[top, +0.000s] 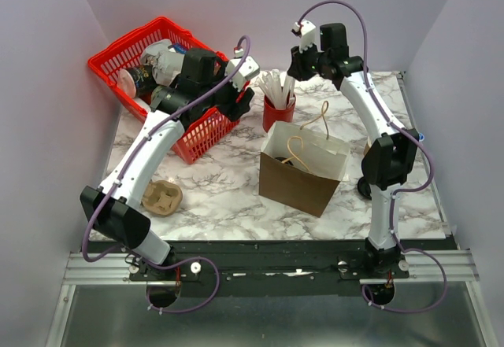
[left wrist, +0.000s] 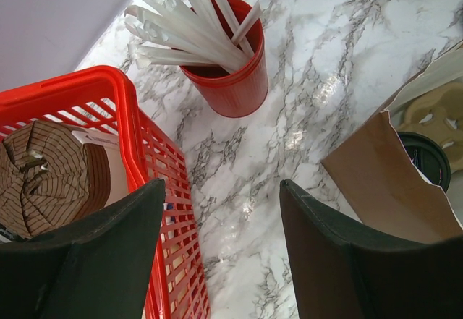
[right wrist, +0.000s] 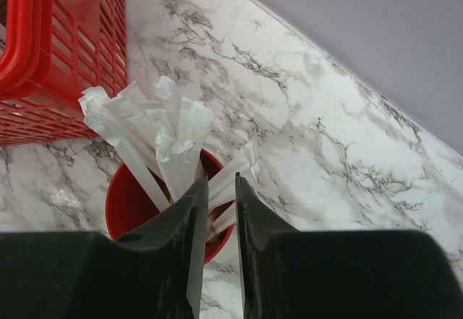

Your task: Pack the takeout coffee

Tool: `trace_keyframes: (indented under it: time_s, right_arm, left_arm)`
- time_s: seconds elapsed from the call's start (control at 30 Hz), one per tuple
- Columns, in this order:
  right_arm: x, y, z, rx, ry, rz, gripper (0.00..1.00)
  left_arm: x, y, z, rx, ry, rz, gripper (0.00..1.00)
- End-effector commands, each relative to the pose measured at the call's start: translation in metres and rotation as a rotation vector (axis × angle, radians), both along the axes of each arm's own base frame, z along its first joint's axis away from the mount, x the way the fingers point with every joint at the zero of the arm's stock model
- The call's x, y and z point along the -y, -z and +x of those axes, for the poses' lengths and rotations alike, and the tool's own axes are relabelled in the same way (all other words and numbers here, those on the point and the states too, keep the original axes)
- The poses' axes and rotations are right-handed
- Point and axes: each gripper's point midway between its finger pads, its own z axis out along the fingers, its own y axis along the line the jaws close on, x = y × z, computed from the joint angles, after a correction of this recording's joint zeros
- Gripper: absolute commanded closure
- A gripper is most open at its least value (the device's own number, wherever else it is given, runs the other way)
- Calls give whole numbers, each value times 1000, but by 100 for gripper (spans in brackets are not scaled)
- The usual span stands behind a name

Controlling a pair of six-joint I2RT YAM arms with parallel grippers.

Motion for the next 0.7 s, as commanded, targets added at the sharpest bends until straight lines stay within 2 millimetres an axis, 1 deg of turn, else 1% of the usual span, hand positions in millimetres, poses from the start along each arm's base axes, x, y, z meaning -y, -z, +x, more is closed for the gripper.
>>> trace_keyframes:
  time_s: [0.0, 0.03, 0.17, 0.2, 0.27, 0.3, 0.33, 0.5, 0.53, 0.63, 0.67]
  right_arm:
    - [4, 8, 4, -15, 24, -2, 74]
    - [4, 9, 5, -16, 29, -3, 78]
    - [7, 13, 6, -21, 44, -16, 82]
    - [8, 15, 6, -24, 45, -19, 86]
    - [8, 16, 7, -25, 46, -20, 90]
    - [8, 16, 7, -24, 46, -21, 93]
    - [8, 18, 7, -28, 50, -21, 99]
    - [10, 15, 6, -23, 54, -25, 99]
    - [10, 13, 6, -19, 56, -24, 99]
    - [10, -4, 3, 13, 50, -11, 99]
    - [9, -15, 0, 32, 43, 1, 99]
  left_arm:
    - [-3, 8, 6, -20, -24, 0, 27]
    - [-2, 8, 6, -21, -24, -4, 27]
    - [0, 8, 8, -22, -21, -8, 27]
    - [-1, 9, 8, -25, -23, -8, 27]
    - [0, 9, 9, -25, -23, -8, 27]
    - [0, 10, 10, -25, -23, -7, 27]
    - [0, 8, 10, -21, -23, -9, 27]
    - [2, 10, 10, -30, -18, -11, 27]
    - [1, 10, 10, -30, -19, -11, 27]
    - [1, 9, 9, -28, -17, -13, 27]
    - [1, 7, 9, -23, -17, -15, 27]
